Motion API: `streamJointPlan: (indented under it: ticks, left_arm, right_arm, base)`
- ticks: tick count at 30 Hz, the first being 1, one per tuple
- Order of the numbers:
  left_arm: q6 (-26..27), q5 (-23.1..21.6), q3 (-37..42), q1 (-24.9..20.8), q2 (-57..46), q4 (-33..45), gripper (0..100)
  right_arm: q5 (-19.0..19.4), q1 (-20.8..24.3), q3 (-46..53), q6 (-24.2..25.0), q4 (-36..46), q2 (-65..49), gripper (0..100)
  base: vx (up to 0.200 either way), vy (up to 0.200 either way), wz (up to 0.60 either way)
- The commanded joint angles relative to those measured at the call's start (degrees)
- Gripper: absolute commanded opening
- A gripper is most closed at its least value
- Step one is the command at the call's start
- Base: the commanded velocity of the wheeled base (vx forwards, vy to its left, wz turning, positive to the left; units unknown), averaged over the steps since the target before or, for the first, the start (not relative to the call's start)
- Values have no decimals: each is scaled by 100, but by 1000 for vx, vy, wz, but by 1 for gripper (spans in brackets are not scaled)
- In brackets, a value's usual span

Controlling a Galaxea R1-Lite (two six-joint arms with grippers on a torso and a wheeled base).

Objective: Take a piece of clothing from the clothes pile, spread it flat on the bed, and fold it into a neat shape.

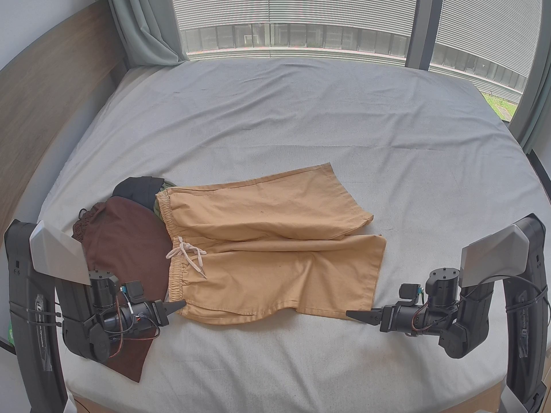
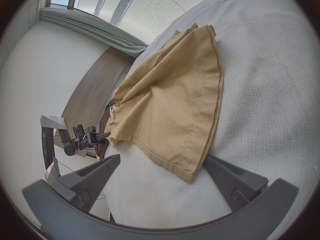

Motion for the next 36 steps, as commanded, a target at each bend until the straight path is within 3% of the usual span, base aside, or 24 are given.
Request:
streamJointPlan:
  ticks: [1, 20, 28, 36]
  left_arm:
    - [-8, -5, 0, 2, 10, -14, 0]
    - [-8, -5, 18, 19, -25, -14, 0]
    - [185, -339, 176, 160, -131, -14, 0]
    - [247, -638, 615, 309, -439, -5, 0]
  right_arm:
    - [-6, 16, -30, -3, 3, 46, 0]
    - [-59, -116, 287, -100, 3, -262, 0]
    - [-68, -274, 577, -161, 12, -525, 0]
    - [-59, -424, 1051, -715, 12, -517, 0]
  base:
    - [0, 0, 0]
    - [0, 0, 0]
    - [0, 0, 0]
    - [0, 0, 0]
